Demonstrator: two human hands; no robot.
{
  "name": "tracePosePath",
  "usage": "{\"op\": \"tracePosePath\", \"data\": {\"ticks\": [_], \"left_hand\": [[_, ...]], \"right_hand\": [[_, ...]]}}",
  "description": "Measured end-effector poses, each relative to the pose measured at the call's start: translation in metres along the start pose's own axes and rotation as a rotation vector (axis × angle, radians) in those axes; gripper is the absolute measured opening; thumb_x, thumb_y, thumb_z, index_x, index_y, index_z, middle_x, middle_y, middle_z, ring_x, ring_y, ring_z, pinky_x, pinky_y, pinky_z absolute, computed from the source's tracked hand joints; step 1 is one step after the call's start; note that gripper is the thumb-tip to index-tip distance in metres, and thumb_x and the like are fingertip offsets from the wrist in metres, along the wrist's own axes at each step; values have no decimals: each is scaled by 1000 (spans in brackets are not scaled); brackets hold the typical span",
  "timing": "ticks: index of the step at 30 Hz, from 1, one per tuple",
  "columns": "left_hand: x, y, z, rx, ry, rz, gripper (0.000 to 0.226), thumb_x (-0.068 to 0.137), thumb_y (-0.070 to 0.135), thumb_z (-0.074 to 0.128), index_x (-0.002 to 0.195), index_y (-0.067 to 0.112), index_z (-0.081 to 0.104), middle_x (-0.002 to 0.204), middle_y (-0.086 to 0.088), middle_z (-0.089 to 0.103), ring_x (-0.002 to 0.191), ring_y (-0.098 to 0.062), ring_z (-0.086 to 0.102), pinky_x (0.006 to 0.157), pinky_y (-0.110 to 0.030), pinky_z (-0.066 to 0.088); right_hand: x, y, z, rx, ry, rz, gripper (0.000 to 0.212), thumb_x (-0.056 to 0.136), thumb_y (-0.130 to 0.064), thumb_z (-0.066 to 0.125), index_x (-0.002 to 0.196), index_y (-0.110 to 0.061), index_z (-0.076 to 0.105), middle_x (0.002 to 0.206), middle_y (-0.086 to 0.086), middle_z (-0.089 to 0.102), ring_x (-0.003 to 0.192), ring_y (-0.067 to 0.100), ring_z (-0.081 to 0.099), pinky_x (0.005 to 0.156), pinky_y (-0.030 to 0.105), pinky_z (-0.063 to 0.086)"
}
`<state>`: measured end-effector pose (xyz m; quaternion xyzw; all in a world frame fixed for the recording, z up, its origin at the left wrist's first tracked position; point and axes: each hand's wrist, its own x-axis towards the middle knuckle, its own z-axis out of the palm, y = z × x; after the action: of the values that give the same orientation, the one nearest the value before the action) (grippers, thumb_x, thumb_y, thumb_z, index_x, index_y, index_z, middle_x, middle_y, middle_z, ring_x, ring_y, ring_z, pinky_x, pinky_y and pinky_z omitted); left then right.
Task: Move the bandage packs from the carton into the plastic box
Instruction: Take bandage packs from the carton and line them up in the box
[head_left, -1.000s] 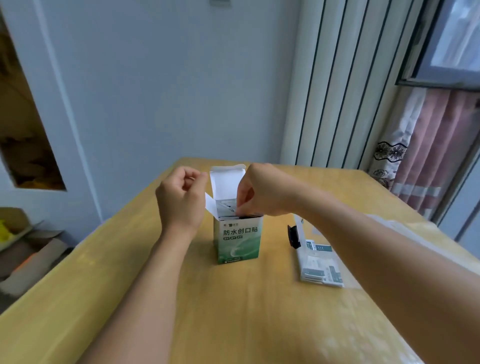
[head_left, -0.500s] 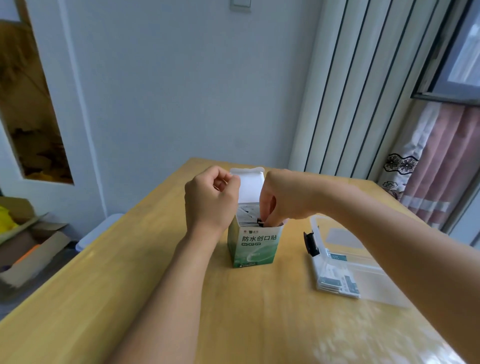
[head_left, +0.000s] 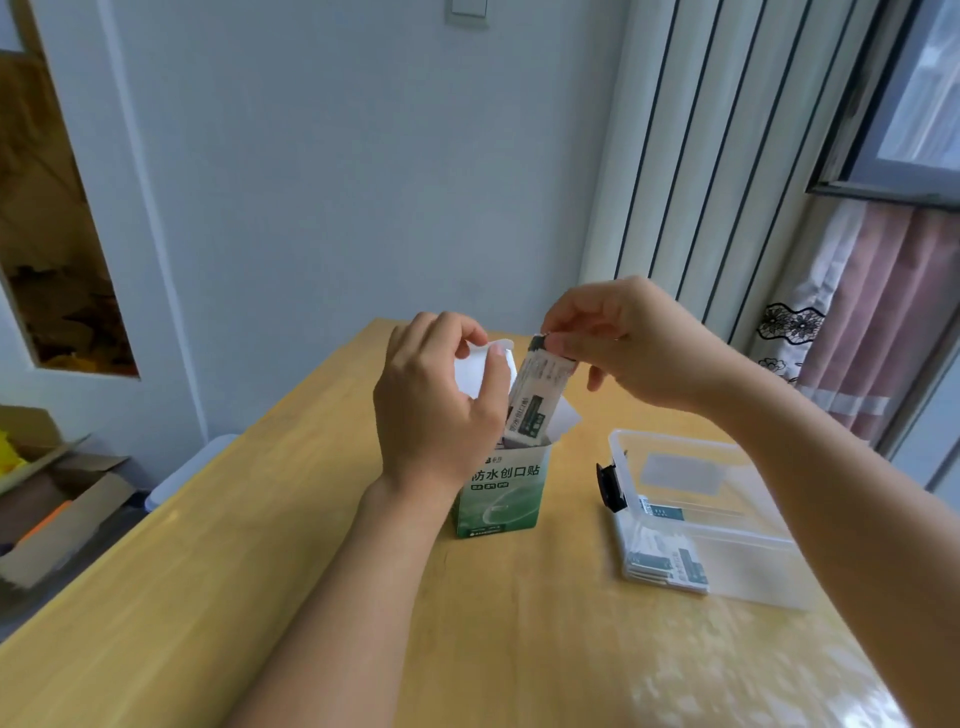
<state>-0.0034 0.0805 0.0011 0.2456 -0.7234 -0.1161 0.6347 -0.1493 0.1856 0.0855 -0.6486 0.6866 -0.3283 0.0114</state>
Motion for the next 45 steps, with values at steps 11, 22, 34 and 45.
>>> {"op": "tracePosePath", "data": {"ticks": [11, 22, 34, 45], "left_hand": [[-12, 46, 9, -237, -418, 20, 28, 100, 39, 50, 111, 19, 66, 87, 8, 72, 81, -8, 66, 63, -14, 45], [-27, 84, 14, -1104, -911, -1132, 40, 107, 39, 33, 108, 13, 64, 67, -5, 53, 51, -13, 48, 36, -17, 31], [-28, 90, 16, -1005, -825, -959, 47, 90, 47, 54, 111, 6, 66, 77, -12, 66, 56, -14, 53, 40, -19, 40], [-33, 87, 21, -1225, -548, -870, 34, 74, 24, 70, 106, 18, 75, 81, 1, 69, 68, -8, 61, 65, -16, 55]], "right_hand": [[-38, 36, -11, 510, 182, -43, 17, 92, 6, 63, 98, -7, 72, 74, -1, 74, 59, 11, 64, 59, 28, 53], [-63, 46, -29, 287, -17, 75, 30, 89, -12, 72, 119, -14, 70, 85, -2, 72, 59, 8, 59, 54, 25, 50], [-70, 44, -42, 185, -13, 87, 10, 89, -11, 73, 99, -10, 73, 83, -2, 73, 55, 12, 66, 53, 21, 55], [-68, 42, -10, 1272, -225, 488, 20, 95, -10, 61, 114, -6, 65, 82, 8, 65, 64, 11, 61, 58, 19, 57]]}}
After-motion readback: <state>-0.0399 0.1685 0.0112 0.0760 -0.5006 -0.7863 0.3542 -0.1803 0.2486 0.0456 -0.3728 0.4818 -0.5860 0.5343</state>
